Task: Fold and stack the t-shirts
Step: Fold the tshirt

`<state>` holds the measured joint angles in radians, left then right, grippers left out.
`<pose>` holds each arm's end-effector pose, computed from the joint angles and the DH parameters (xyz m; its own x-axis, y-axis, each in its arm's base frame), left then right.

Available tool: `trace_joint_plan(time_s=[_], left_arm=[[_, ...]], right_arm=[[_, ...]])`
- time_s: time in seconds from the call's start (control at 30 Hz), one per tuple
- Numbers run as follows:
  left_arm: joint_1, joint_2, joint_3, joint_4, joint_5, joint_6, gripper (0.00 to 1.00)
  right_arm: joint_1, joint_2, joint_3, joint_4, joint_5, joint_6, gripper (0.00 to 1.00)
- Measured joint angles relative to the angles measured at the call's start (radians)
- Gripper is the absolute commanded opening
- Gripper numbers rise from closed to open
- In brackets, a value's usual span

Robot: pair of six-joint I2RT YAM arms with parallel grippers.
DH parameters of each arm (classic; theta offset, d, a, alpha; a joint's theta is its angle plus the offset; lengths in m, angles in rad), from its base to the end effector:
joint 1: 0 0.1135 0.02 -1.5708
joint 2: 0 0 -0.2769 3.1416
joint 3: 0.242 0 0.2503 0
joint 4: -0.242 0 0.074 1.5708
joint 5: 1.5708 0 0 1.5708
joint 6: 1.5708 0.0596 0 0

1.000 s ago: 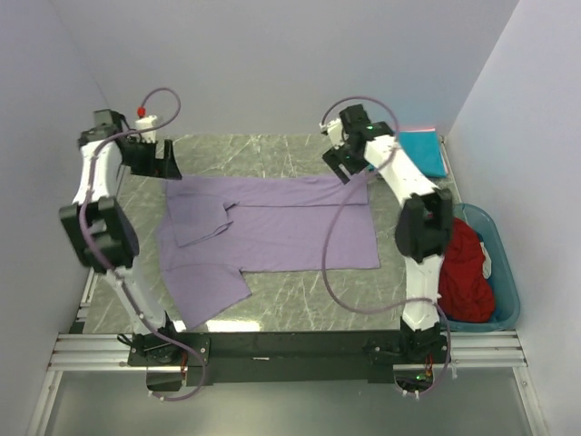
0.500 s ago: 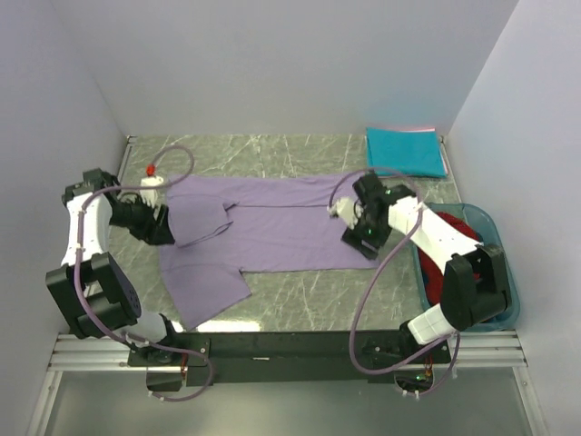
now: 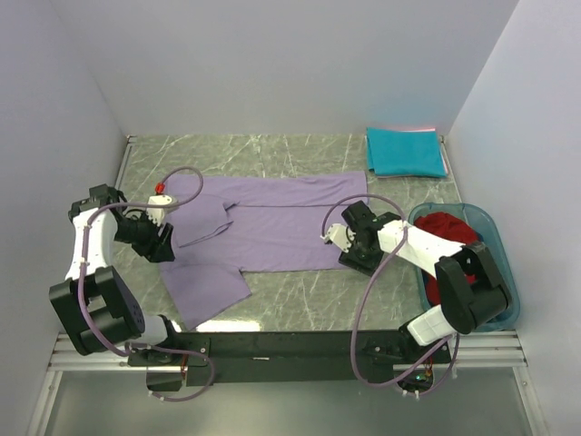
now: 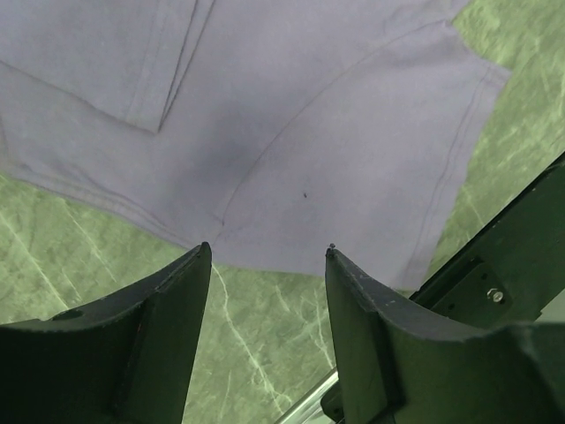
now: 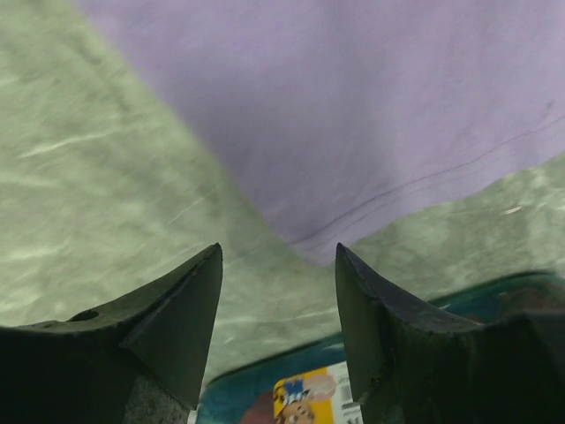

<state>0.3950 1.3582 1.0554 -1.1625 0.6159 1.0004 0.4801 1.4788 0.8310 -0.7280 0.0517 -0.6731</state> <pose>0.2203 0.0545 0.2470 -0.7127 0.4472 -0.5404 0.6333 0.7415 -0.2216 0.2235 0.1129 0.1594 -0.3984 -0.9094 -0.1199 -0.8962 0.4137 -0.1604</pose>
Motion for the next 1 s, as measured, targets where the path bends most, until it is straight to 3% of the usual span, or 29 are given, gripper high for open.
trace_joint_plan(time_s=[0.1, 0.13, 0.2, 0.3, 0.4, 0.53, 1.0], left_arm=[[0.000, -0.002, -0.027, 0.018, -0.018, 0.009, 0.59], [0.000, -0.004, -0.038, 0.023, -0.023, 0.013, 0.59], [0.000, -0.012, -0.066, 0.036, -0.039, 0.027, 0.58], [0.000, -0.032, -0.110, 0.054, -0.061, 0.046, 0.58], [0.000, -0.053, -0.145, 0.070, -0.078, 0.073, 0.58], [-0.005, -0.065, -0.189, 0.106, -0.098, 0.118, 0.58], [-0.047, -0.010, -0.303, 0.292, -0.211, 0.294, 0.54]], right_arm=[[0.000, 0.016, -0.015, 0.053, 0.019, -0.008, 0.47], [0.000, 0.024, -0.021, 0.069, 0.024, -0.010, 0.39], [0.000, 0.043, -0.027, 0.089, 0.031, -0.015, 0.33], [0.001, 0.051, -0.027, 0.092, 0.038, -0.019, 0.33], [0.002, 0.051, -0.028, 0.092, 0.038, -0.023, 0.23], [0.004, 0.051, -0.033, 0.092, 0.036, -0.026, 0.00], [0.005, 0.060, -0.027, 0.085, 0.034, -0.028, 0.00]])
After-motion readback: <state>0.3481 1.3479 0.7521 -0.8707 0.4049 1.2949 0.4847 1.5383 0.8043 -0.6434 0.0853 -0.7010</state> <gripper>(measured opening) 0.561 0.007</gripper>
